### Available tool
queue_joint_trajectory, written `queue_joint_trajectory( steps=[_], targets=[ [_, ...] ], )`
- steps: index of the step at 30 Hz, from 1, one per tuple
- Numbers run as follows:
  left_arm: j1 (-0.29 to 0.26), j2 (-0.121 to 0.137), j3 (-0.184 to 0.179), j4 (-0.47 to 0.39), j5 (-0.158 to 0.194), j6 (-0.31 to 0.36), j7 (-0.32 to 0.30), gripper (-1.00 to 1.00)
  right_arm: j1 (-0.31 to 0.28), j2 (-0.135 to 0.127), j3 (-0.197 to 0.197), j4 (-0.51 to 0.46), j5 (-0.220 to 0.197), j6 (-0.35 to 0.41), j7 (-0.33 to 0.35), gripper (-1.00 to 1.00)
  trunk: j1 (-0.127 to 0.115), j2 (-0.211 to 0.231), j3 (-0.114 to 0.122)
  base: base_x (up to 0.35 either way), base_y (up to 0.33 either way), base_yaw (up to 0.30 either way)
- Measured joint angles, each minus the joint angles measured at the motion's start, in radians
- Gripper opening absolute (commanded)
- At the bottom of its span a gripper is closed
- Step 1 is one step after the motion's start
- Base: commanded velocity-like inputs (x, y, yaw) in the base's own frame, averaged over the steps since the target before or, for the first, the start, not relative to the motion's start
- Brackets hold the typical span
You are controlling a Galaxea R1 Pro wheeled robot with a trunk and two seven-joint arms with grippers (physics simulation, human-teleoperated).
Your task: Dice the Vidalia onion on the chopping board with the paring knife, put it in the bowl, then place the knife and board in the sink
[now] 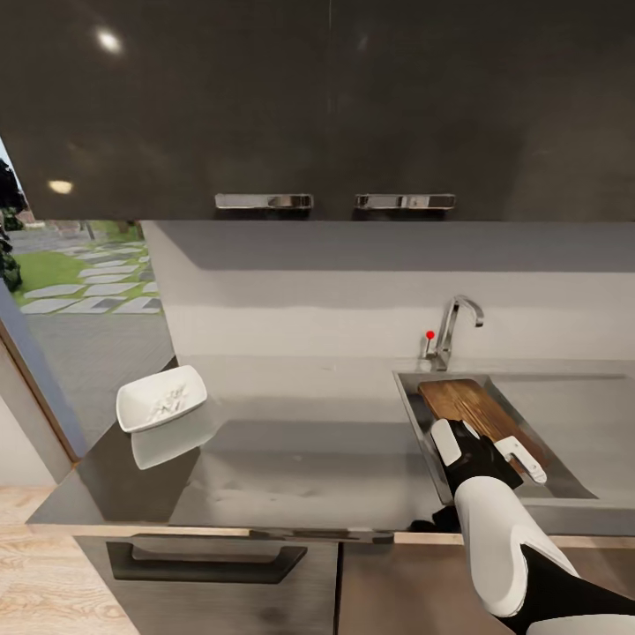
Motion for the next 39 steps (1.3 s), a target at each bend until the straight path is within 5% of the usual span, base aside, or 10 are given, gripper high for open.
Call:
queue_joint_trajectory(
  steps=[16, 38, 39],
  targets=[
    [0.0, 0.0, 0.0, 0.001, 0.0, 0.0, 0.0, 1.0, 0.0, 0.0, 0.0, 0.0, 0.0, 0.0, 0.0, -1.0, 0.061, -0.112, -0.05, 0.0, 0.0, 0.0],
    [0.0, 0.0, 0.0, 0.001, 0.0, 0.0, 0.0, 1.0, 0.0, 0.001, -0.004, 0.027, -0.006, 0.008, 0.0, -1.0, 0.062, -0.112, -0.05, 0.0, 0.0, 0.0],
    [0.0, 0.0, 0.0, 0.001, 0.0, 0.0, 0.0, 1.0, 0.0, 0.0, -0.004, 0.037, -0.006, 0.008, 0.0, 1.0, 0.062, -0.112, -0.05, 0.0, 0.0, 0.0]
  ],
)
